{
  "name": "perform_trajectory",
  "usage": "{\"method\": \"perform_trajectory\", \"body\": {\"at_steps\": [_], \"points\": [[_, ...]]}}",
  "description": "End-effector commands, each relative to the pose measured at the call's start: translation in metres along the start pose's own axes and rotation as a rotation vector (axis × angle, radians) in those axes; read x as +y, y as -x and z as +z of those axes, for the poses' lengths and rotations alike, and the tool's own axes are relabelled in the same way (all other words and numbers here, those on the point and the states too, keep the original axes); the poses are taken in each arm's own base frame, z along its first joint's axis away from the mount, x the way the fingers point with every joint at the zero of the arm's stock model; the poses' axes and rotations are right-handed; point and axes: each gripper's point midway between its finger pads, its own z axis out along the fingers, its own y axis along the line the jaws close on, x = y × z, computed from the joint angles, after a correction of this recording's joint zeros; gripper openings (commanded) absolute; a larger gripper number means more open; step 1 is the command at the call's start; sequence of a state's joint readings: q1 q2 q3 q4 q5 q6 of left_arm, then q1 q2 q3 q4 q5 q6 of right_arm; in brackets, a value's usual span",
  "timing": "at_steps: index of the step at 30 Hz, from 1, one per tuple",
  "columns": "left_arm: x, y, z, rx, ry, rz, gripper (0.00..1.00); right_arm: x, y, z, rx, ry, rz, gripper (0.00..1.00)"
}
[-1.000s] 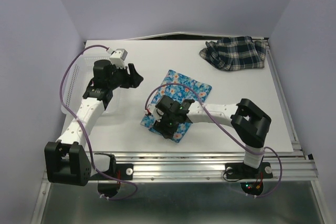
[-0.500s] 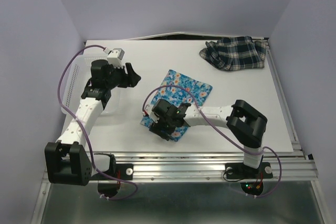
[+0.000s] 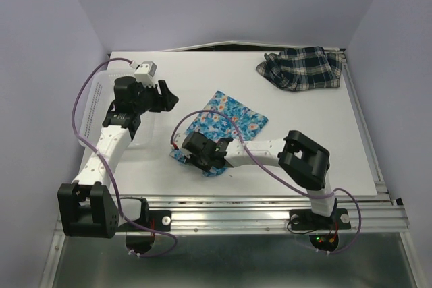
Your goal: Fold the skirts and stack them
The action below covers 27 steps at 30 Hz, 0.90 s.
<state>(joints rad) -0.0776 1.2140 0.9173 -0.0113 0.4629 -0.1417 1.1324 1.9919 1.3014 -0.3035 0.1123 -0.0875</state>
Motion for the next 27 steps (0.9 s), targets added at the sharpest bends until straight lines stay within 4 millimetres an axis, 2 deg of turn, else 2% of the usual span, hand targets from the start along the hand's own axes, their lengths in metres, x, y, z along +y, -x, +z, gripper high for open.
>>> {"method": "perform_trajectory", "body": {"at_steps": [1,2,4,5,6,8,9,10,13,14,15,17,19,22,23,27], "points": [[-0.011,0.043,-0.011,-0.111,-0.030,0.045,0.69,0.002,-0.117,0.043,0.358,-0.034,-0.059,0.15],[-0.011,0.046,-0.012,-0.116,-0.033,0.050,0.69,0.001,-0.121,0.046,0.374,-0.026,-0.051,0.13],[-0.010,0.047,-0.014,-0.118,-0.033,0.054,0.69,0.005,-0.111,0.044,0.348,0.015,-0.031,0.02],[-0.011,0.045,-0.016,-0.115,-0.036,0.052,0.69,-0.004,-0.107,0.041,0.337,0.025,0.016,0.01],[-0.010,0.045,-0.017,-0.113,-0.040,0.055,0.69,-0.004,-0.100,0.036,0.316,0.056,0.049,0.01],[-0.012,0.043,-0.020,-0.113,-0.048,0.060,0.69,0.003,-0.070,0.013,0.236,0.177,0.105,0.01],[-0.013,0.043,-0.021,-0.113,-0.054,0.061,0.69,-0.003,-0.059,0.003,0.204,0.200,0.150,0.01],[-0.014,0.043,-0.022,-0.113,-0.061,0.065,0.69,-0.004,-0.029,-0.017,0.114,0.242,0.152,0.01],[-0.018,0.044,-0.023,-0.119,-0.076,0.068,0.69,-0.007,0.015,-0.054,-0.024,0.352,0.189,0.01],[-0.018,0.044,-0.023,-0.118,-0.079,0.062,0.69,-0.011,0.039,-0.072,-0.095,0.386,0.195,0.01],[-0.021,0.045,-0.022,-0.118,-0.095,0.062,0.69,-0.018,0.048,-0.080,-0.125,0.404,0.230,0.01],[-0.022,0.047,-0.022,-0.120,-0.099,0.061,0.69,-0.021,0.069,-0.097,-0.185,0.492,0.260,0.01],[-0.021,0.047,-0.022,-0.120,-0.094,0.060,0.69,-0.034,0.075,-0.107,-0.216,0.546,0.314,0.01],[-0.021,0.043,-0.020,-0.103,-0.100,0.056,0.69,-0.043,0.080,-0.122,-0.254,0.649,0.354,0.01],[-0.021,0.040,-0.017,-0.087,-0.108,0.046,0.69,-0.053,0.079,-0.126,-0.267,0.662,0.373,0.01],[-0.049,0.020,-0.005,0.021,-0.316,-0.023,0.58,-0.045,0.065,-0.131,-0.284,0.690,0.275,0.01]]}}
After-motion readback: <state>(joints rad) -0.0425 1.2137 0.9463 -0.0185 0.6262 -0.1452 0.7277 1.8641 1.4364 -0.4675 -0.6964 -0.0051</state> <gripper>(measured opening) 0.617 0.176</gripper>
